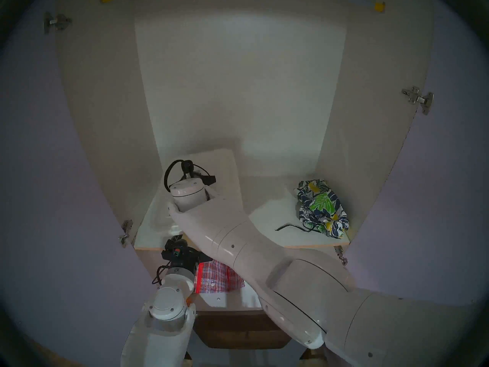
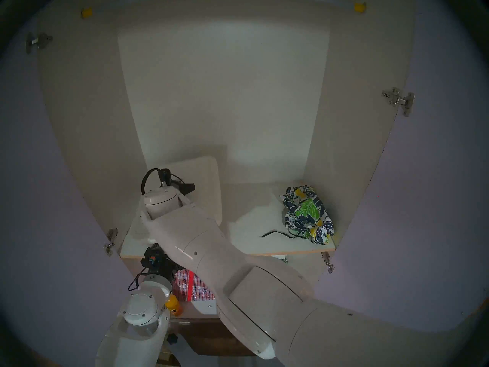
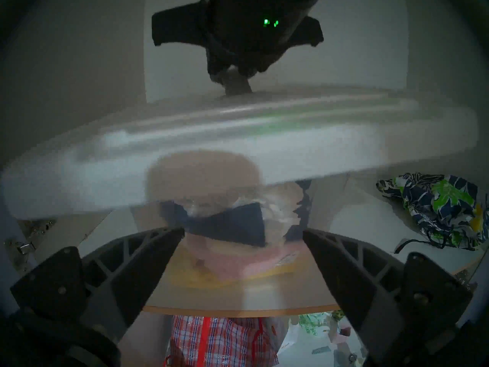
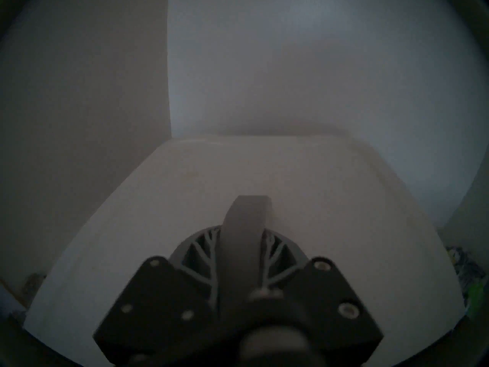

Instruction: Take clothing out of the storage bin and put the lid back on the bin

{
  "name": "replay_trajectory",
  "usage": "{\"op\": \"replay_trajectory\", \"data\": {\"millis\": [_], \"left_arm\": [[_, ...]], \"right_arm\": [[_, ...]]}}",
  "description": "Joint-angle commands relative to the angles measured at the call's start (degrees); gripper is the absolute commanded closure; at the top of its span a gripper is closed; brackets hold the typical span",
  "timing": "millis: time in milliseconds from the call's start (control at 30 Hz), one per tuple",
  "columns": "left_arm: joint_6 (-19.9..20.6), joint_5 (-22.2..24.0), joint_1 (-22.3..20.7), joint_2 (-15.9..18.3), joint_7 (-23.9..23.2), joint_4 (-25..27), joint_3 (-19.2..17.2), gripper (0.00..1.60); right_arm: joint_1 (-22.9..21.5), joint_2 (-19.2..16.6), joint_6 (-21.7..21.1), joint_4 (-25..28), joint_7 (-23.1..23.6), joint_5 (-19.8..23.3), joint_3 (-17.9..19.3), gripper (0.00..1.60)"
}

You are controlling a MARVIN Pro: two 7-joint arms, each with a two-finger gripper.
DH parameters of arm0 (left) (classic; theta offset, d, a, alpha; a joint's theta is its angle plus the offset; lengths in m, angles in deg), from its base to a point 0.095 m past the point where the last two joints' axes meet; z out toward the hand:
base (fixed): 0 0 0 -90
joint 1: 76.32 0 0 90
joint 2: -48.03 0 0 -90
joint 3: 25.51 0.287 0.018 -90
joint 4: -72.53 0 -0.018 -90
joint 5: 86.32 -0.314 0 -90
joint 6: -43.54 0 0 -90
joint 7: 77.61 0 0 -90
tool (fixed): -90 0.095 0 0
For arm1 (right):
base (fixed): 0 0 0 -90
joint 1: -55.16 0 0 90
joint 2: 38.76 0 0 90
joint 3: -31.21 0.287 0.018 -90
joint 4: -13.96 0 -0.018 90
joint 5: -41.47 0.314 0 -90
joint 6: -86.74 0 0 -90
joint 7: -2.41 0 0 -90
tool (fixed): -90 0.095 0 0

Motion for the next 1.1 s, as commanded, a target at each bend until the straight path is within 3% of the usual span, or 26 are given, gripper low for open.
{"op": "replay_trajectory", "data": {"millis": [0, 233, 367, 800, 1067], "left_arm": [[-0.5, 0.0, -0.5, 0.1, -0.2, 1.7, 0.0, 0.0], [-0.5, 0.2, -0.6, 0.2, -0.1, 1.5, 0.1, 0.0], [-0.5, 0.2, -0.7, 0.2, 0.0, 1.4, 0.2, 0.0], [-0.4, 0.3, -0.8, 0.4, 0.4, 1.1, 0.4, 0.0], [-0.4, 0.4, -0.9, 0.4, 0.6, 0.9, 0.4, 0.0]], "right_arm": [[-5.4, 0.7, 0.3, -4.1, 0.6, 3.1, -0.6, 1.4], [-11.9, 0.7, 1.4, -11.9, 4.7, 11.4, -2.5, 1.46], [-14.1, 0.7, 1.4, -13.3, 5.9, 13.7, -3.2, 1.47], [-14.6, 0.7, 1.8, -13.6, 9.4, 16.2, -5.3, 1.47], [-15.4, 0.7, 1.9, -14.4, 8.8, 18.0, -4.6, 1.6]]}}
